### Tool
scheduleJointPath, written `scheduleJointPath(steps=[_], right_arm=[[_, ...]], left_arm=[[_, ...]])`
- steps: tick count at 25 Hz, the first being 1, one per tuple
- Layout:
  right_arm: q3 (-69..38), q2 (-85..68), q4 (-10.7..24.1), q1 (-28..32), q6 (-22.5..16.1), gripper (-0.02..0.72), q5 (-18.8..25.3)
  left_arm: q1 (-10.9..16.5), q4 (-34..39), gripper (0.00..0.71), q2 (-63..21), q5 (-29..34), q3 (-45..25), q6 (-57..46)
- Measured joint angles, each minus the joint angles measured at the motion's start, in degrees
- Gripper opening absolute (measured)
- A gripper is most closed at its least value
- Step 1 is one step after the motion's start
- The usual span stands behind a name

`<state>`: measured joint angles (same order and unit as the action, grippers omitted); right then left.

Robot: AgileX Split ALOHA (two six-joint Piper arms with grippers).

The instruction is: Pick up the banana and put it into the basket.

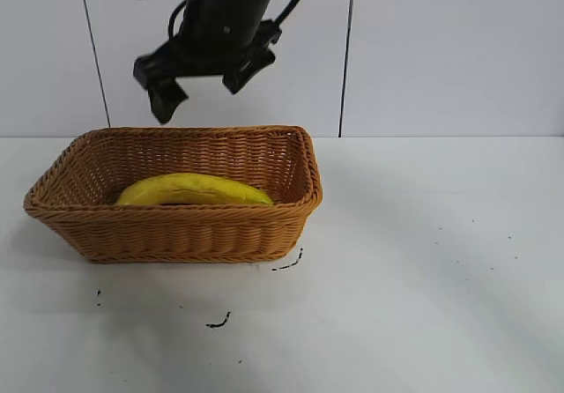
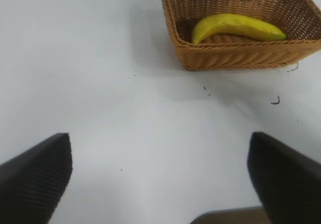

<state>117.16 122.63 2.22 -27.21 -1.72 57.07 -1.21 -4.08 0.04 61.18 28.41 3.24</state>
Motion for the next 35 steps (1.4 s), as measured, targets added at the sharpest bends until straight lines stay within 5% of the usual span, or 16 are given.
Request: scheduleJointPath(steps=[14, 26, 35], right_arm=[[0.0, 0.2, -0.3, 25.0, -0.1, 0.692, 8.8], [-3.2, -3.4, -3.8, 26.0, 1.2, 0.692, 12.6], [-30.2, -28.1, -4.9, 26.0, 1.2, 0.692, 12.5]], left_arm=[[0.0, 0.0, 0.690, 0.0, 0.0, 0.0, 0.0], [0.0, -0.1, 0.690, 0.0, 0.0, 0.0, 0.0], [0.0, -0.1, 0.690, 0.0, 0.0, 0.0, 0.0]])
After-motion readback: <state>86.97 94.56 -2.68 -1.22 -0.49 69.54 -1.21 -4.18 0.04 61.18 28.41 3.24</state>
